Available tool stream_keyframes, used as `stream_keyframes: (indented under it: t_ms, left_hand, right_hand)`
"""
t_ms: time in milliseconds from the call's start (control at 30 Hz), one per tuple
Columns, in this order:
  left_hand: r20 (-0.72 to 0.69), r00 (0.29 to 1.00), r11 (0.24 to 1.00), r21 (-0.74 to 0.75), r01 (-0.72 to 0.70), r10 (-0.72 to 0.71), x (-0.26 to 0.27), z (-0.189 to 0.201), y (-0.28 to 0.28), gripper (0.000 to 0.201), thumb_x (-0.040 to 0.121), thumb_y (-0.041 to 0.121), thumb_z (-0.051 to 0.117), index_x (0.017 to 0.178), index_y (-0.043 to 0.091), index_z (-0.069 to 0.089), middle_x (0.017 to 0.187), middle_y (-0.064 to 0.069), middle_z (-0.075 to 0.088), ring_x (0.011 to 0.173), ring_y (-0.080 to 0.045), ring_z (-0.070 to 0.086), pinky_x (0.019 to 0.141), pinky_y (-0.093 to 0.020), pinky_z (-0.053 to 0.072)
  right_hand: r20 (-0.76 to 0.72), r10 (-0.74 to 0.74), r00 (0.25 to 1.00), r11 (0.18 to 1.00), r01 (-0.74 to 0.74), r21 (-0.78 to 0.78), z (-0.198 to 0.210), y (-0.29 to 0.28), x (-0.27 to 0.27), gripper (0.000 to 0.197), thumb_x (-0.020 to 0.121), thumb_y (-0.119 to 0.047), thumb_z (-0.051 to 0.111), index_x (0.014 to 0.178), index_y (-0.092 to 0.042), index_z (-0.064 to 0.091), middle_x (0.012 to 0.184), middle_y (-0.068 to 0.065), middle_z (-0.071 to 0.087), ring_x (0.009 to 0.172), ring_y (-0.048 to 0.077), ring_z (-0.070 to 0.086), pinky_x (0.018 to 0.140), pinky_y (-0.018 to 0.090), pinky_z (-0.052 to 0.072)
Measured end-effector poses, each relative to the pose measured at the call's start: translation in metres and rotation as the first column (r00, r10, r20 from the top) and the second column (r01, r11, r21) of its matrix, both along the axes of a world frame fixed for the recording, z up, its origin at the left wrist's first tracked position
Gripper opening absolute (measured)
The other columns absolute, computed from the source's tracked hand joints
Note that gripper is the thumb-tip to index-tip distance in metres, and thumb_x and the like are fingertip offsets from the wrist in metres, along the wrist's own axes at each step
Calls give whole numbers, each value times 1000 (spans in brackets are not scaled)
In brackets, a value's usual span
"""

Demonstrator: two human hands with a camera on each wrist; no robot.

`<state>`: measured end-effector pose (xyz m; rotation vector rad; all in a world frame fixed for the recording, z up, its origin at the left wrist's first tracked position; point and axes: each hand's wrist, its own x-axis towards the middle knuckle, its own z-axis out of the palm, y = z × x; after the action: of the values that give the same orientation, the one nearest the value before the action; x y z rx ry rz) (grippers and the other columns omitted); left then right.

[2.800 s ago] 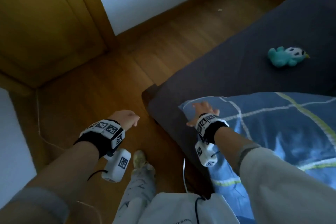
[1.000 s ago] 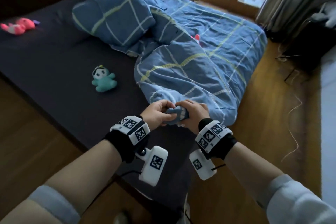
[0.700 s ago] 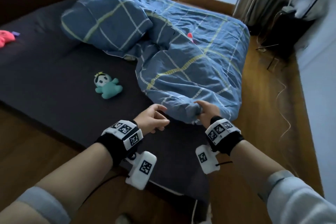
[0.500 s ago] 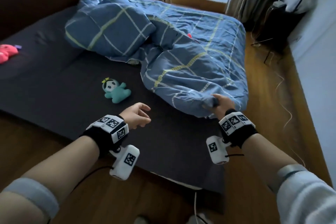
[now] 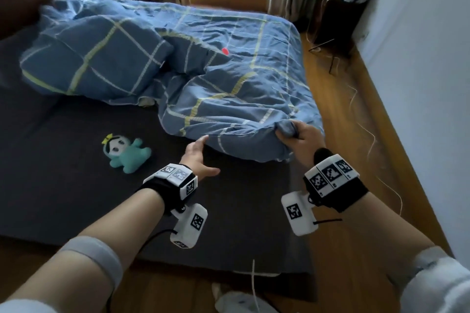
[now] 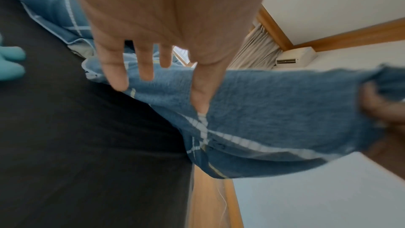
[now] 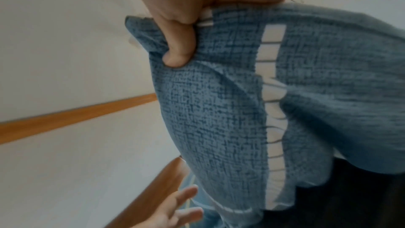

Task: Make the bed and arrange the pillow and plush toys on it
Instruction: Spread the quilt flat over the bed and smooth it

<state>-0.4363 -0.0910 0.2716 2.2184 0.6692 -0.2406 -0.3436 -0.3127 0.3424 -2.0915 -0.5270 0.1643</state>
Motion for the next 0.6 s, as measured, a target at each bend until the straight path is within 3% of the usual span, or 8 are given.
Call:
stream_keyframes:
  t_ms: [100,167,233,333,433,467,533,600]
  left_hand:
    - [27,996,984,154,-92,89,49,7,8,98,72,20,76,148,27,13,152,-11,14,139,-33,24,115,-35,21]
    - [40,992,972,197,-127,122,82,8,15,95,74,24,74,148,30,14,155,-9,12,140,-33,22,116,-36,19]
    - [8,998,961,267,-66,67,108,7,22,86,76,28,72,146,33,23,156,-7,15,141,-31,24,116,-34,17]
    - [-19,1000,950,313,12,-7,129,8,32,58,76,24,73,130,22,52,140,-9,48,128,-28,45,109,-32,30]
    - [-73,997,957,285,50,-30,143,13,38,33,83,17,63,115,23,57,115,-12,65,110,-31,58,100,-39,42]
    - [-82,996,956,287,56,-34,147,14,39,29,85,16,58,113,23,56,115,-13,65,109,-32,58,99,-39,43]
    - [-65,996,949,306,72,-55,153,19,33,21,89,18,55,109,17,59,115,-16,64,109,-34,57,93,-37,43]
    - [-33,993,945,304,120,-116,154,24,17,24,91,26,54,106,9,61,113,-19,64,108,-34,57,86,-34,41]
  right_hand:
    - [-71,-40,997,981,53,185,12,-2,33,7,85,-15,65,78,-15,63,70,-4,60,59,-3,54,62,21,44]
    - [-116,-34,993,940,71,335,16,-2,54,14,81,-19,66,70,-25,60,63,-13,62,61,-4,56,64,19,47]
    - [-127,-19,992,906,70,418,19,0,72,23,84,-11,63,66,-24,58,55,-17,62,58,-9,56,59,11,45]
    - [-153,3,988,893,67,446,17,5,87,31,88,-1,57,64,-20,54,51,-20,59,54,-11,52,56,8,42]
    - [-159,-37,987,904,101,416,11,-1,106,24,88,-7,60,71,-24,58,58,-20,63,61,-10,56,63,12,45]
    - [-150,-89,985,909,142,393,7,-4,115,20,88,-7,59,76,-22,60,64,-18,64,66,-10,57,68,15,47]
    - [-119,-248,961,909,273,315,-6,-15,132,9,88,-4,59,93,-10,62,84,-3,64,84,8,61,82,30,50]
    - [-59,-448,892,875,451,179,-19,-25,143,31,83,3,57,113,-7,57,103,9,59,101,24,57,95,39,44]
